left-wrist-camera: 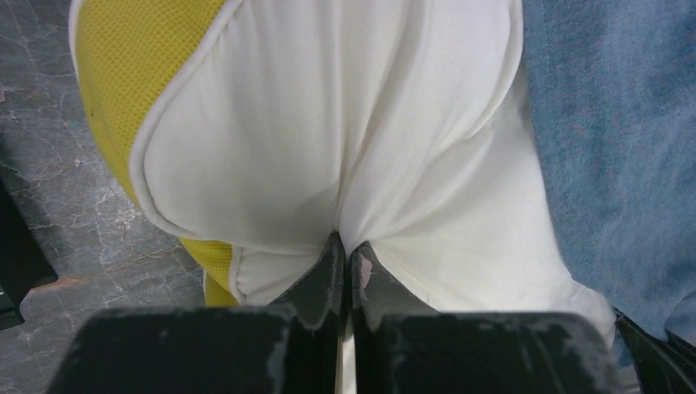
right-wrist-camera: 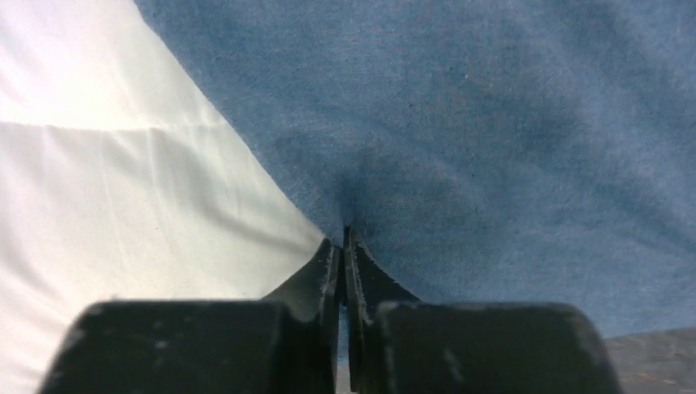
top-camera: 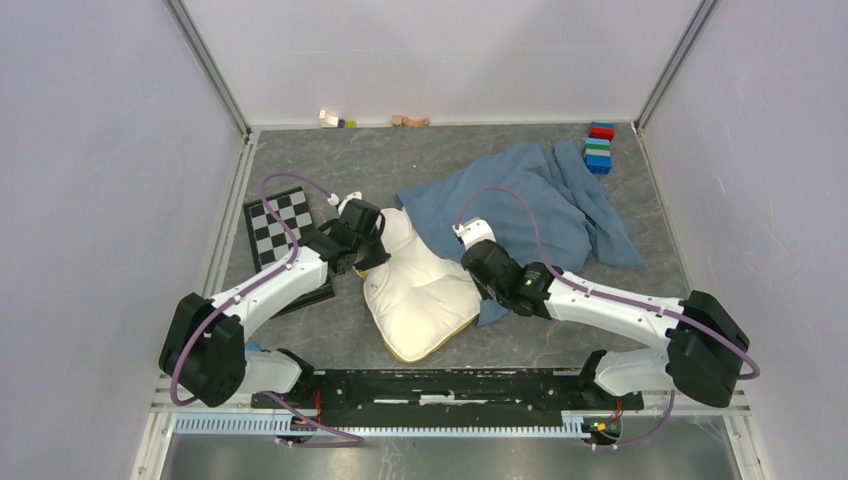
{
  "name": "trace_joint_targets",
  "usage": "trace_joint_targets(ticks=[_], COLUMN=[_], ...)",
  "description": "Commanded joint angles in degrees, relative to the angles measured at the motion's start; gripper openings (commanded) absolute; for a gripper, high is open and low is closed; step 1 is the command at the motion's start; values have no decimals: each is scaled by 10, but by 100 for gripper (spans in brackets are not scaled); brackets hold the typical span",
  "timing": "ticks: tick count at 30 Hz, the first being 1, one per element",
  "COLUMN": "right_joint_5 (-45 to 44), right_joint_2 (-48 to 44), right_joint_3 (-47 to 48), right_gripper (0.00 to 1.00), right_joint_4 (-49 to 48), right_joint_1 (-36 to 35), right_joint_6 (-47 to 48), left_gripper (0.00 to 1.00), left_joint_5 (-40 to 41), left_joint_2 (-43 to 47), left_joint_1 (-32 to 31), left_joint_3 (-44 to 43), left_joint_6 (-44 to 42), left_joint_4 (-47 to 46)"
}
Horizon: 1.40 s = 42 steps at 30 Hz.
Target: Put the pillow into the pillowcase
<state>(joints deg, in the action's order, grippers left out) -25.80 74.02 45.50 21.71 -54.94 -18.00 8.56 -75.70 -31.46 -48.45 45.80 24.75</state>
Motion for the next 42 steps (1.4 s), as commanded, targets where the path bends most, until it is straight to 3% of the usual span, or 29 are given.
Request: trace_joint_targets(ticks=[1, 4, 6, 14, 16, 22, 25, 28, 32, 38, 42], right_joint_5=[-53, -44, -13, 37, 44, 12, 1, -11, -40, -64, -56], right_joint_2=[13, 30, 38, 66, 58, 26, 18, 4, -21, -81, -111], right_joint_3=[59, 145, 154, 19, 4, 32, 54, 57, 50, 1, -48], right_gripper=[0, 0, 0, 0, 1, 22, 32, 48, 63, 63, 60], right_joint_4=[15, 33, 0, -82, -88, -57, -35, -15, 20, 79, 91], right_joint_1=[-51, -132, -170, -125, -116, -116, -116, -121, -143, -174, -197], right_joint_6=[-13, -41, -63, -107, -106, -83, -72, -69, -74, -119, -152], left_gripper=[2, 3, 2, 5, 17, 81, 92, 100, 100, 100, 100], left_joint_5=[-14, -42, -47, -41, -37, 14, 9, -7, 6, 61, 72], left_joint_2=[7, -2, -8, 9, 27, 121, 157, 179, 225, 245, 208], left_joint_1=[1, -2, -8, -14, -14, -13, -14, -23, -94, -279, -369], left_joint_3=[5, 3, -5, -14, -15, -1, 8, 24, 49, 74, 79], left_joint_6=[22, 35, 44, 46, 37, 1, -31, -47, 2, 107, 123], left_joint_4=[-15, -40, -46, -38, -17, 66, 107, 157, 210, 268, 245])
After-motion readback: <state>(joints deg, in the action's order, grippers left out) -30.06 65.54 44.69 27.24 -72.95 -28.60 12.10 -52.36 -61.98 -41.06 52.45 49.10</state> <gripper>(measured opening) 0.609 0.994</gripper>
